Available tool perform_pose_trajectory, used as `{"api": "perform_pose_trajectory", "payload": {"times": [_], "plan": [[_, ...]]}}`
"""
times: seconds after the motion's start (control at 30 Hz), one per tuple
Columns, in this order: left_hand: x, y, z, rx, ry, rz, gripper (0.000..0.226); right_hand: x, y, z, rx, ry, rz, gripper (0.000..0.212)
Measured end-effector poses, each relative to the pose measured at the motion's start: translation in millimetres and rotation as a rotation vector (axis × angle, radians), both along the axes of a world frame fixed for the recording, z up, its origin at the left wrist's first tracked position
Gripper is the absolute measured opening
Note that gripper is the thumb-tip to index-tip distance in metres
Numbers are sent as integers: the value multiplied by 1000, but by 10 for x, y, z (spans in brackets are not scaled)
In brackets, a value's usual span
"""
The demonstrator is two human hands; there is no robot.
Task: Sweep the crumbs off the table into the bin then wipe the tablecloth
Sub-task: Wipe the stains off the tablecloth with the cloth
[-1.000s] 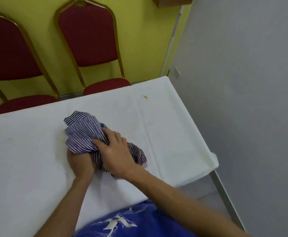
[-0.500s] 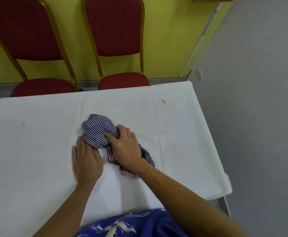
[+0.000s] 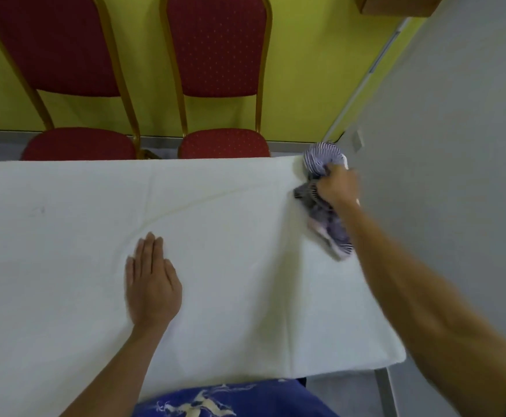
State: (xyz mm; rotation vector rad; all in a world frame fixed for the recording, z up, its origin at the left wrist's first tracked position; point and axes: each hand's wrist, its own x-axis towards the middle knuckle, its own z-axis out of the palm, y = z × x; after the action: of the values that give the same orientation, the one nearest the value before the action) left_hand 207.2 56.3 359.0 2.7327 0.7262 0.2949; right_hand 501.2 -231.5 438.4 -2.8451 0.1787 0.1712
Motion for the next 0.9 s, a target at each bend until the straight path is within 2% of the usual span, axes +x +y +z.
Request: {"api": "perform_pose_trajectory", "payload": {"times": [0.07, 0.17, 0.23, 0.3, 0.37, 0.6, 0.67, 0.73, 0.8, 0.9], "plan": [[18, -53, -9, -7, 0, -5, 51, -271, 527, 52, 142, -76, 65, 28], [31, -65, -16, 10, -7, -12, 51, -960, 1410, 16, 242, -117, 412, 34], [-8, -5, -24, 18, -19, -22, 50, -1420, 1741, -42, 173, -87, 660, 41], [-16, -17, -33, 26, -39, -35, 50, -1536, 1606, -172, 82, -111, 779, 44], [23, -58, -26, 39, -42, -40, 49, -1310, 1201, -243, 15, -136, 711, 47], [9, -35, -30, 35, -28, -8, 48, -150, -462, -155, -197, -34, 126, 50], [14, -43, -7, 46, -12, 11, 49, -78, -377, -143, -135, -6, 65, 47], [35, -33, 11, 49, 1, 17, 50, -198, 87, -119, -33, 16, -27, 46], [58, -57, 10, 40, 5, 19, 51, -467, 704, -96, 53, 34, 17, 41], [61, -44, 4, 29, -2, 10, 52, -1108, 1664, -93, 182, 69, 415, 39]]}}
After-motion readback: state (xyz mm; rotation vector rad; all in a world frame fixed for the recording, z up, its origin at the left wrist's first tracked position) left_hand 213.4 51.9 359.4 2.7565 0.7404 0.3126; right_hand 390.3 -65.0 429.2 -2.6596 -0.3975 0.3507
